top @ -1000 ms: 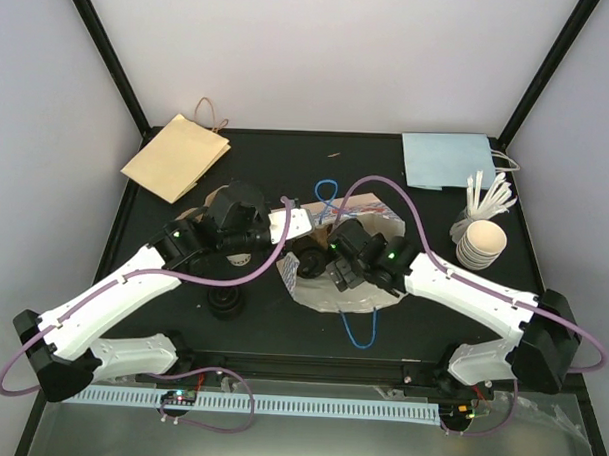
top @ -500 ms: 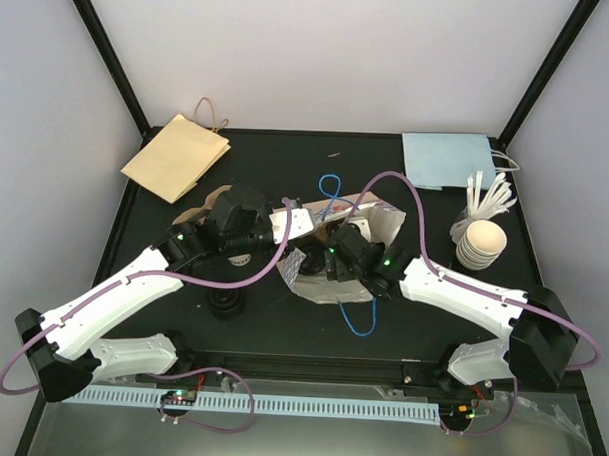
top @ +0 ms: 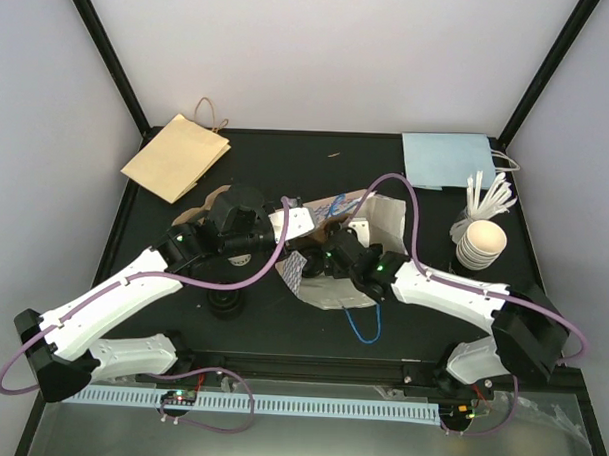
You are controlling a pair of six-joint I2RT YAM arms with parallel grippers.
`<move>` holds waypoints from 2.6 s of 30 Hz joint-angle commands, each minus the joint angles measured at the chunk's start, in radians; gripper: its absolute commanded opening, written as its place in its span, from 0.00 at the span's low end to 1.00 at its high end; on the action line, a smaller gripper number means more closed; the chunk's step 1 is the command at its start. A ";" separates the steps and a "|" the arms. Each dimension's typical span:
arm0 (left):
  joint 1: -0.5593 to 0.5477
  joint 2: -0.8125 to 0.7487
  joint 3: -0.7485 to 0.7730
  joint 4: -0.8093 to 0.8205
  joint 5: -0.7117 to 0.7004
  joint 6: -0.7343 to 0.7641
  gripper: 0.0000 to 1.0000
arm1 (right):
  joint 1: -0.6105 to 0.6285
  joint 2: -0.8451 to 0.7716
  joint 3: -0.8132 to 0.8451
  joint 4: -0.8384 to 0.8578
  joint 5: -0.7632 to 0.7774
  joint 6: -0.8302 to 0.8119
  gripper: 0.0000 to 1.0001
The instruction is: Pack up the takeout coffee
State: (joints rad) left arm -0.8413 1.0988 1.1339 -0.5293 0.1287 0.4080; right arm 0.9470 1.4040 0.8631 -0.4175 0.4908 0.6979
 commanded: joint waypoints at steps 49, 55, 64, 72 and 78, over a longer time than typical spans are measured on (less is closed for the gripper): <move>0.039 0.173 0.189 -0.131 -0.130 -0.087 0.02 | -0.046 -0.306 0.054 -0.078 -0.073 -0.297 0.78; 0.067 0.262 0.296 -0.162 -0.143 -0.117 0.02 | -0.046 -0.420 0.127 -0.084 -0.055 -0.461 0.78; 0.188 0.326 0.367 -0.176 -0.084 -0.158 0.02 | -0.046 -0.489 0.258 -0.111 0.008 -0.608 0.76; 0.283 0.383 0.448 -0.225 -0.023 -0.221 0.09 | -0.047 -0.542 0.337 -0.165 0.002 -0.679 0.76; 0.285 0.332 0.450 -0.205 -0.016 -0.245 0.37 | -0.045 -0.567 0.365 -0.279 -0.163 -0.651 0.76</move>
State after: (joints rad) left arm -0.5575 1.4761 1.5387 -0.7284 0.0795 0.2016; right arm 0.9070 0.8597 1.2064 -0.6003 0.4416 0.0483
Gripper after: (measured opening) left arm 0.277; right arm 0.797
